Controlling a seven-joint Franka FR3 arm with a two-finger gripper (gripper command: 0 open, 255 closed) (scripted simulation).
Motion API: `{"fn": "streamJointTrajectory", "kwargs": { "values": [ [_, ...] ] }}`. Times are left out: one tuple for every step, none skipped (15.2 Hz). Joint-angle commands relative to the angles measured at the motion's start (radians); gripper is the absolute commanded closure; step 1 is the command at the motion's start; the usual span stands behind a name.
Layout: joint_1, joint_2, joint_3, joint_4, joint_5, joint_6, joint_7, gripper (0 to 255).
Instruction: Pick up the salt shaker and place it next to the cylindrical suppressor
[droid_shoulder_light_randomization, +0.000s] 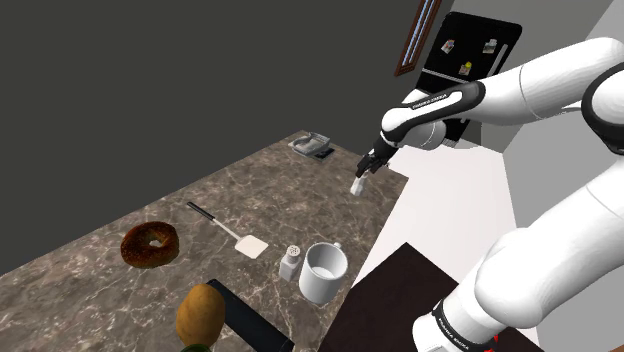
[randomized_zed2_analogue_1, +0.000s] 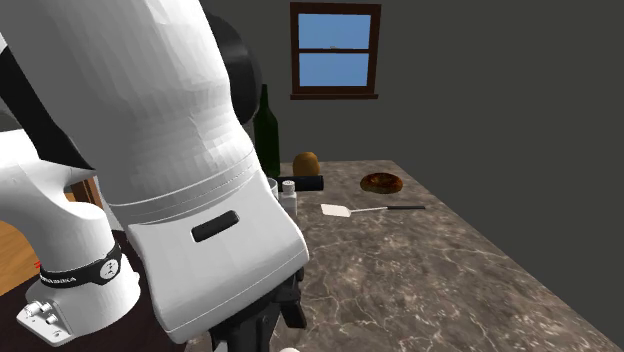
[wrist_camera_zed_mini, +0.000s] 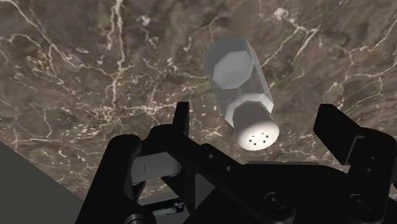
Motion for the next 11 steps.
{"fn": "streamJointTrajectory", "kwargs": {
  "values": [
    [0.002,0.009,-0.002,-0.001,0.007,0.009,-0.007,0],
    [0.002,0.009,-0.002,-0.001,0.007,0.009,-0.007,0],
    [0.002,0.009,-0.002,-0.001,0.007,0.009,-0.007,0],
    [0.002,0.009,-0.002,-0.001,0.007,0.009,-0.007,0],
    [0.002,0.009,-0.002,-0.001,0.007,0.009,-0.007,0],
    [0.002,0.009,-0.002,-0.001,0.007,0.009,-0.007,0],
    [0.002,0.009,-0.002,-0.001,0.007,0.009,-0.007,0],
    [0.002,0.008,-0.002,-0.001,0.007,0.009,-0.007,255],
    [0.002,0.008,-0.002,-0.001,0.007,0.009,-0.007,255],
    [0.002,0.008,-0.002,-0.001,0.007,0.009,-0.007,255],
    [0.002,0.009,-0.002,0.000,0.007,0.009,-0.007,255]
  ]
}}
